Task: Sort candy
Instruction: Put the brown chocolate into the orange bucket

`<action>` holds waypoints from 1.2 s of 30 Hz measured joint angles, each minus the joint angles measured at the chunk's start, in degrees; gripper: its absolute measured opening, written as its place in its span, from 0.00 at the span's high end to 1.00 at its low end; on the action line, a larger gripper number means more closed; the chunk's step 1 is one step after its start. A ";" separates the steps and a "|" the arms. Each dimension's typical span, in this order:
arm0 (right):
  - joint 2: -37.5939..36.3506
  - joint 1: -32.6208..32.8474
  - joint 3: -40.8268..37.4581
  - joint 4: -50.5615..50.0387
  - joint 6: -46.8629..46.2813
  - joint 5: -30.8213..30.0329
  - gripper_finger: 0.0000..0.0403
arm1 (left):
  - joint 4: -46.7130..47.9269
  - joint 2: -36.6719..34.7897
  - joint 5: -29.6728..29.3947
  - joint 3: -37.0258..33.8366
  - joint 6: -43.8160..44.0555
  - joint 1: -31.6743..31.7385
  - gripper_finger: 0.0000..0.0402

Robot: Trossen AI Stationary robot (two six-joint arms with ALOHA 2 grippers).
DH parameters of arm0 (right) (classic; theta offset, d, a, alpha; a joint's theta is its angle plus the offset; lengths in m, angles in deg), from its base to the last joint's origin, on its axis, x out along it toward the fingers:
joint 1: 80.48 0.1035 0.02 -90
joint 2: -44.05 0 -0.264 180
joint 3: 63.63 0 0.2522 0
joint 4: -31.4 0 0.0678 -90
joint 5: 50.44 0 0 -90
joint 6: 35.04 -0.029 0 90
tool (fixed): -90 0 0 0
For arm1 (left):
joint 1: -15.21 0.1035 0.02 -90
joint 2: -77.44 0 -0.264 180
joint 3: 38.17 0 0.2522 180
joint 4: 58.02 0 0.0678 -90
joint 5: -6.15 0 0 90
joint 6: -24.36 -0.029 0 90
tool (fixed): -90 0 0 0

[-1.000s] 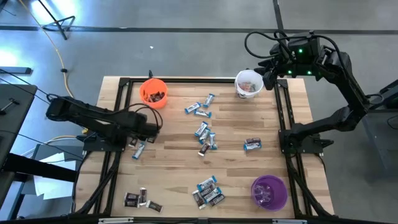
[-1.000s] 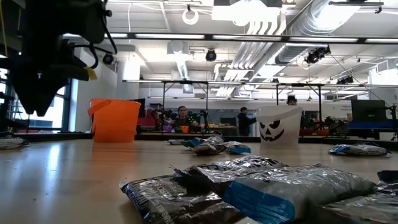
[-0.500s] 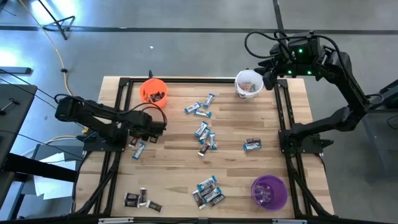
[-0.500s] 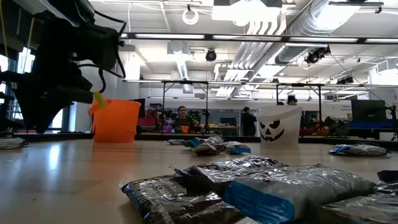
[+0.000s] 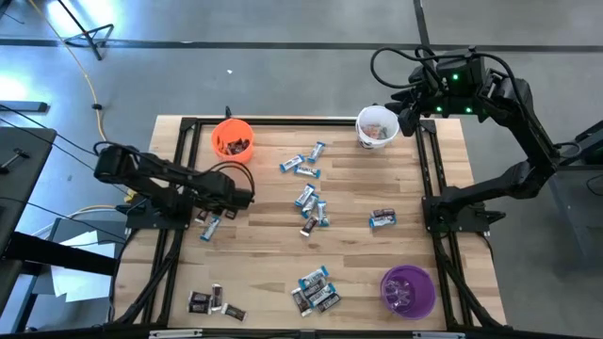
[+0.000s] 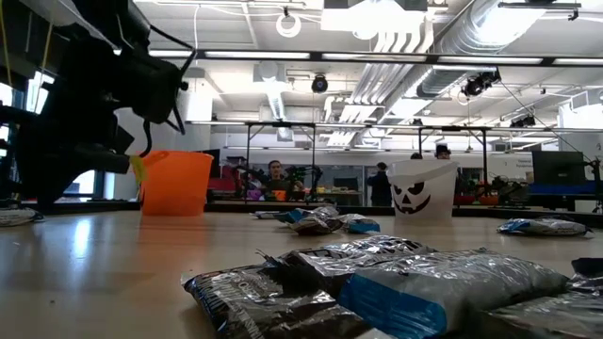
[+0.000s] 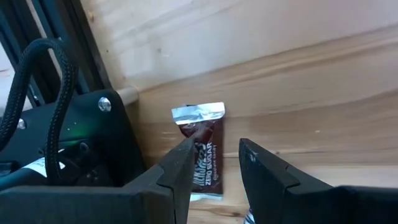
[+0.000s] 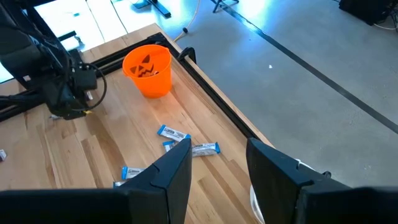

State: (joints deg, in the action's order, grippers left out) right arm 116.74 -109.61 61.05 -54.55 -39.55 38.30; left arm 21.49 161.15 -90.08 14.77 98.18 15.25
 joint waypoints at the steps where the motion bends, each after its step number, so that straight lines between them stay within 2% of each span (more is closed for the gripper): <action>1: -0.02 0.00 0.00 -0.02 0.02 0.00 0.63 | 0.02 0.63 0.14 0.00 -0.01 -0.18 0.71; 11: 0.00 0.00 0.00 0.00 0.01 0.02 0.63 | 0.07 5.45 0.12 0.00 1.28 -3.08 0.71; 16: -0.02 0.00 0.00 -0.02 0.00 0.02 0.63 | -0.41 8.07 1.45 -0.32 8.58 -4.89 0.71; 19: -0.02 0.00 0.00 0.00 0.02 0.02 0.63 | -3.95 7.50 2.97 -2.54 12.12 -6.03 0.72; 31: 0.00 0.00 0.01 -0.01 0.00 0.01 0.63 | -8.12 1.52 3.31 -4.78 12.94 -6.37 0.97; 36: 0.00 0.00 0.00 0.00 0.02 0.00 0.63 | -10.47 -1.03 2.94 -4.81 12.95 -6.30 0.99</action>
State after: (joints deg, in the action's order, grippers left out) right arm 116.73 -109.61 61.05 -54.55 -39.53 38.30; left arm 11.01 160.11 -87.14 9.96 111.13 8.95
